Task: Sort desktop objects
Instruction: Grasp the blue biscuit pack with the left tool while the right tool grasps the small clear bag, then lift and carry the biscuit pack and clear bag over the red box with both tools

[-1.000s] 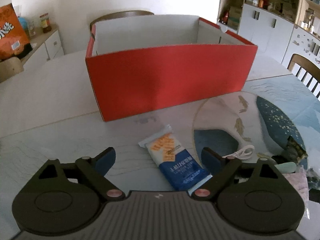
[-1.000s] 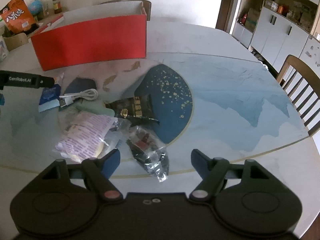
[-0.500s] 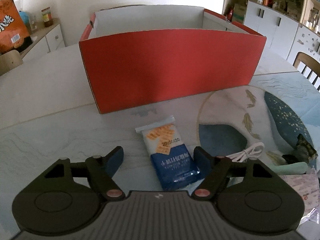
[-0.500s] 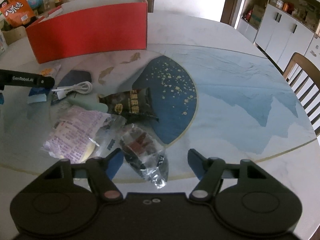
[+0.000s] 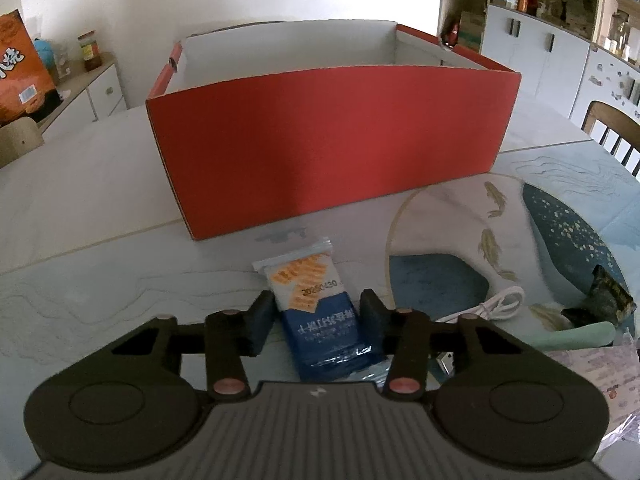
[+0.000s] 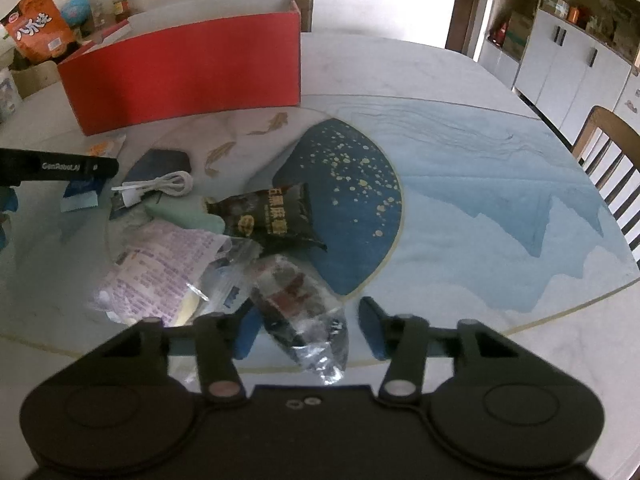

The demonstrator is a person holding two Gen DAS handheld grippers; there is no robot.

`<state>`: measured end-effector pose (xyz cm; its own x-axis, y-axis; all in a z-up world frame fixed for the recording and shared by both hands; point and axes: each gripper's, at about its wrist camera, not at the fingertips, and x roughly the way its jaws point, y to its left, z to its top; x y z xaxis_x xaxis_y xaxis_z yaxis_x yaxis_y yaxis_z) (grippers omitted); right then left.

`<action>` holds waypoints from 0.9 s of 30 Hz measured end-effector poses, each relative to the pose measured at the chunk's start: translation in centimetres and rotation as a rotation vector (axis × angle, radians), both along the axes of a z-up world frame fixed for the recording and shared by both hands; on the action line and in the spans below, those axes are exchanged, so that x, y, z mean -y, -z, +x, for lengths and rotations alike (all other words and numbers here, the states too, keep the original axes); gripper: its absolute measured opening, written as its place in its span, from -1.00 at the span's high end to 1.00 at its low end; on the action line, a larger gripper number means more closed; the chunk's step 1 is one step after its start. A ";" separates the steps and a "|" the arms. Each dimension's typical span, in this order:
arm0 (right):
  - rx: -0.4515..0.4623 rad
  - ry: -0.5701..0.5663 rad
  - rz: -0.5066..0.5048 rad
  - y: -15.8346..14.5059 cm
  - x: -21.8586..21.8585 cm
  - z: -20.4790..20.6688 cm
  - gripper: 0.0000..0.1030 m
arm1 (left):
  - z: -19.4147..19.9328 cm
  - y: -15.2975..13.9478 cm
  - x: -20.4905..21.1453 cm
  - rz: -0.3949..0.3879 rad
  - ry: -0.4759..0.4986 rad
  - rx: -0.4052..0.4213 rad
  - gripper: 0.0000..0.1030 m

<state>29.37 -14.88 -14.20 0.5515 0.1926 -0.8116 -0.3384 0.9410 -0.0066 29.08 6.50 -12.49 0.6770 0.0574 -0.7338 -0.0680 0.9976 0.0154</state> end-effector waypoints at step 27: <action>0.086 -0.004 -0.057 -4.3 -0.2 -0.2 0.45 | -2.2 -3.7 -0.9 -0.022 0.017 0.047 0.26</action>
